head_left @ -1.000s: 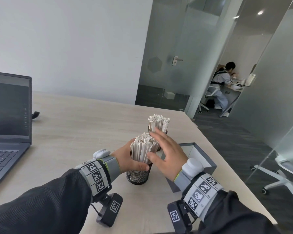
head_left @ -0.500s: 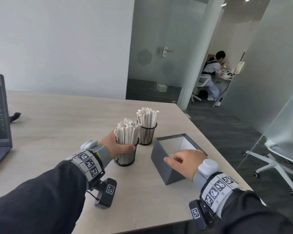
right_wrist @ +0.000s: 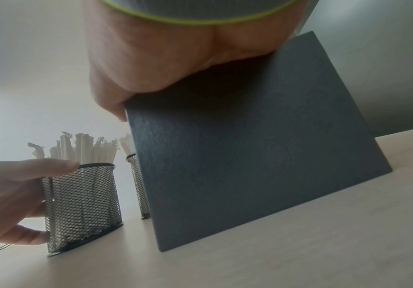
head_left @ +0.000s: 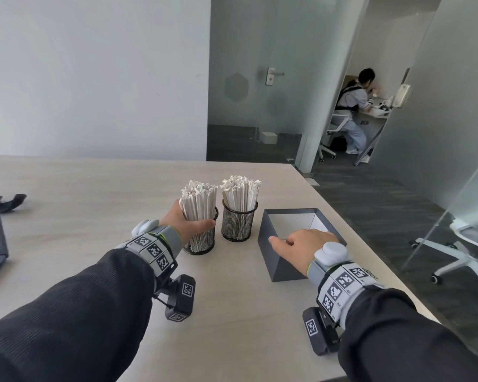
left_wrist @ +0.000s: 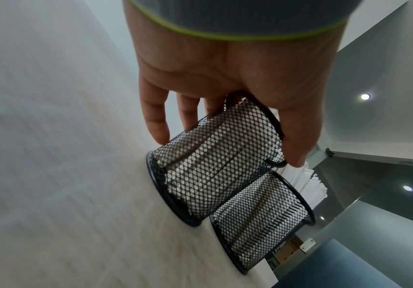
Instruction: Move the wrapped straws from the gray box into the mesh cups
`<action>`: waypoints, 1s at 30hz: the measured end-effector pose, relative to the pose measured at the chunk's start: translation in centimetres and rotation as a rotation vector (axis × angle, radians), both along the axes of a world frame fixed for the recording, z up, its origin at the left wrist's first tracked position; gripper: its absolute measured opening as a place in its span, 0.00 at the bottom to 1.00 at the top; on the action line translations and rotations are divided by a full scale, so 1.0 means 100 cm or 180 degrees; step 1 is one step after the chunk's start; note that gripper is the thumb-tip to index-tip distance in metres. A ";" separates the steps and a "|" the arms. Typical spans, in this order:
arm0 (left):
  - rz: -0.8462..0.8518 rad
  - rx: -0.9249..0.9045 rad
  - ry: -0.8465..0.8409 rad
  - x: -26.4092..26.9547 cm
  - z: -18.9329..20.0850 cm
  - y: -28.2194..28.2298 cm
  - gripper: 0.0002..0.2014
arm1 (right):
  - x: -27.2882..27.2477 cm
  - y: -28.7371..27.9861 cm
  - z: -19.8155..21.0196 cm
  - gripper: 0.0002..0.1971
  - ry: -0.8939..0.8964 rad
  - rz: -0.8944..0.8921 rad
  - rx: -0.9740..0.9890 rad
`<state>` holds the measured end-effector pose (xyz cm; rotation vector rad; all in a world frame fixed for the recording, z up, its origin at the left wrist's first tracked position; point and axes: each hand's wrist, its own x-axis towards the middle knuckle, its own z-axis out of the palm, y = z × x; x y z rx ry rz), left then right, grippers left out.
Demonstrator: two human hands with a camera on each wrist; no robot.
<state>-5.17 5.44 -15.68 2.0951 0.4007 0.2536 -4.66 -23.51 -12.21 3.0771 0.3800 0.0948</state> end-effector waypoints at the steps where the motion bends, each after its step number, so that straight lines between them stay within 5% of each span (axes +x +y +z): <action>1: 0.0005 0.0002 -0.0002 0.003 -0.001 0.001 0.40 | 0.004 0.000 0.000 0.35 -0.0007 -0.0003 -0.0019; 18: 0.0151 0.0098 0.0156 0.015 0.003 -0.002 0.42 | 0.026 0.006 0.003 0.36 0.0199 -0.0086 -0.0028; 27: -0.0002 0.0146 0.0501 0.005 0.017 0.003 0.60 | 0.009 0.005 0.015 0.33 0.0309 -0.0155 0.0349; 30: 0.0103 -0.0300 0.0048 -0.005 0.027 0.003 0.63 | 0.008 0.001 0.021 0.32 0.0245 -0.0063 0.0740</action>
